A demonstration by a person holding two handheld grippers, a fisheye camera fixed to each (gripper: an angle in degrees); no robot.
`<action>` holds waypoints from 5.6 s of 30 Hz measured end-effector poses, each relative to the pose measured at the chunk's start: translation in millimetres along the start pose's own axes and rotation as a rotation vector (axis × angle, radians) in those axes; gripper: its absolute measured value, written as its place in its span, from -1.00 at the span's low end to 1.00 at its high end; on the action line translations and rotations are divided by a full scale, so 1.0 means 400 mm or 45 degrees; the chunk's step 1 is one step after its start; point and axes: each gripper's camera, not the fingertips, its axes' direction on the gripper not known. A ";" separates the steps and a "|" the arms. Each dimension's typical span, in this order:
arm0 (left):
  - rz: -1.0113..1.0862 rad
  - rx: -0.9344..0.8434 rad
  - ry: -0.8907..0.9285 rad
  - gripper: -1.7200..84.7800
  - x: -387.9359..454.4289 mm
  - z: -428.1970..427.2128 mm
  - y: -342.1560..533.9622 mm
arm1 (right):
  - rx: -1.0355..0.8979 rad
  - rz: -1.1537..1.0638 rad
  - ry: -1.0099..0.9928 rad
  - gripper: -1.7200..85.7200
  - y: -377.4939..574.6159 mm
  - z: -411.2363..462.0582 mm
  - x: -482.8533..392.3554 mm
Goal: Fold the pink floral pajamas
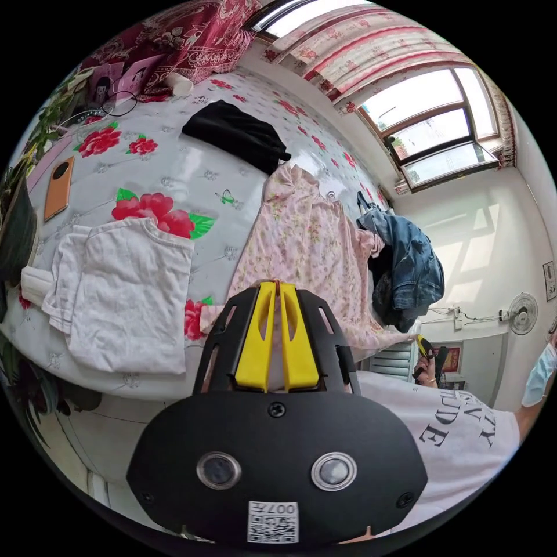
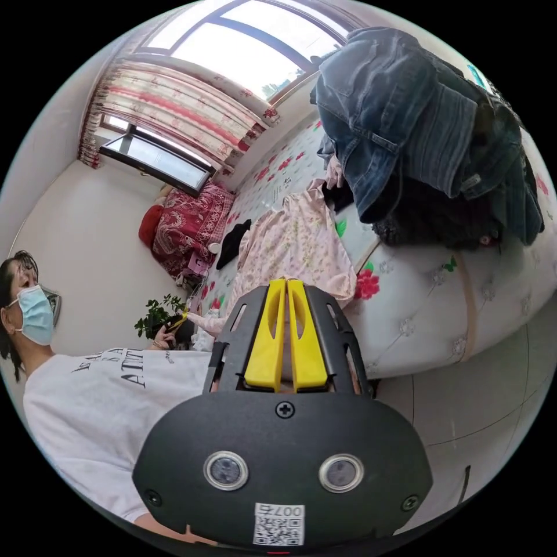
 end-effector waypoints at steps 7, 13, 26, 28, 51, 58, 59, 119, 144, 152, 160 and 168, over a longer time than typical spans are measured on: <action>-0.123 0.021 -0.090 -0.97 0.006 0.174 -0.234 | -0.024 -0.079 0.200 -0.97 -0.250 0.184 -0.058; -0.221 0.085 -0.156 -0.85 -0.003 0.295 -0.320 | -0.073 0.049 0.463 -0.95 -0.377 0.412 0.002; -0.428 -0.103 -0.364 -0.72 -0.093 0.342 0.062 | -0.234 0.284 0.547 -0.78 -0.095 0.446 0.184; -0.554 -0.078 -0.331 -0.70 -0.100 0.359 0.116 | -0.262 0.343 0.537 -0.78 -0.071 0.459 0.207; -0.569 0.007 -0.227 -0.98 -0.102 0.428 0.075 | -0.134 0.233 0.137 -0.97 -0.111 0.478 0.131; -0.435 0.131 -0.019 -0.97 -0.111 0.331 0.180 | -0.004 0.279 0.016 -0.97 -0.031 0.398 0.128; -0.437 0.112 -0.030 -0.97 -0.114 0.335 0.191 | 0.002 0.281 0.006 -0.97 -0.018 0.394 0.129; -0.321 0.186 0.180 -0.98 -0.281 0.196 0.552 | -0.058 0.288 0.083 -0.96 0.050 0.473 0.136; -0.299 0.167 0.244 -0.98 -0.161 0.070 0.587 | 0.035 0.615 -0.082 -0.97 0.292 0.109 0.096; -0.327 0.167 0.238 -0.98 -0.155 0.116 0.487 | 0.067 0.609 -0.055 -0.97 0.230 0.111 0.092; -0.262 0.091 0.213 -0.98 -0.125 0.208 0.211 | 0.007 0.482 0.066 -0.97 0.008 0.175 0.070; -0.319 -0.006 -0.001 -0.96 -0.112 0.406 0.022 | -0.172 0.380 0.401 -0.94 -0.178 0.396 0.092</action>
